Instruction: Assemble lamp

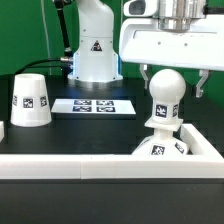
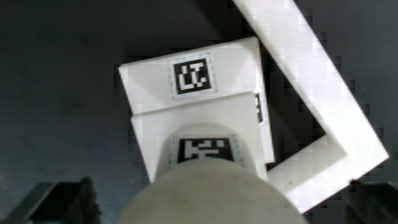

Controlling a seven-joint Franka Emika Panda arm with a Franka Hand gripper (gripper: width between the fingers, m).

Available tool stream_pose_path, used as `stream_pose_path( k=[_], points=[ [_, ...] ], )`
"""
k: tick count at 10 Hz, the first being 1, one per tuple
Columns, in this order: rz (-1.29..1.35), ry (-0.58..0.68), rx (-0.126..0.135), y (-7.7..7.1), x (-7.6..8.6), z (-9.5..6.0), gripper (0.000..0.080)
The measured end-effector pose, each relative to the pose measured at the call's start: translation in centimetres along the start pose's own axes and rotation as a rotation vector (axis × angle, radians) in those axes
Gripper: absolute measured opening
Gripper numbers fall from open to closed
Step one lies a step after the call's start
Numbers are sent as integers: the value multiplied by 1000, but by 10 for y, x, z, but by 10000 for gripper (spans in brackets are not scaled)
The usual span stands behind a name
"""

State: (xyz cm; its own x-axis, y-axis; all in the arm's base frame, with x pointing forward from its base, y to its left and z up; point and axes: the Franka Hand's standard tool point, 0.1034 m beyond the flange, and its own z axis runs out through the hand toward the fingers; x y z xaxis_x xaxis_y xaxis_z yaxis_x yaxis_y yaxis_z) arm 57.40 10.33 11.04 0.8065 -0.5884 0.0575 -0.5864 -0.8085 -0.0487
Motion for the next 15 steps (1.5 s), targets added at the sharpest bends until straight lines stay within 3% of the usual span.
stream_pose_path(
  k=[2,4,6,9,10,12,13,15],
  points=[
    [-112,46,22,6,-28,-7,699],
    [-174,72,47,28,-52,-2,699],
    [-265,83,61,55,-52,9,699],
    [-328,100,74,54,-50,9,699],
    [-440,156,89,69,-39,11,699],
    [-501,164,62,124,-30,13,699],
    [-493,164,54,140,-25,9,699],
    [-494,158,51,145,-21,6,699]
  ],
)
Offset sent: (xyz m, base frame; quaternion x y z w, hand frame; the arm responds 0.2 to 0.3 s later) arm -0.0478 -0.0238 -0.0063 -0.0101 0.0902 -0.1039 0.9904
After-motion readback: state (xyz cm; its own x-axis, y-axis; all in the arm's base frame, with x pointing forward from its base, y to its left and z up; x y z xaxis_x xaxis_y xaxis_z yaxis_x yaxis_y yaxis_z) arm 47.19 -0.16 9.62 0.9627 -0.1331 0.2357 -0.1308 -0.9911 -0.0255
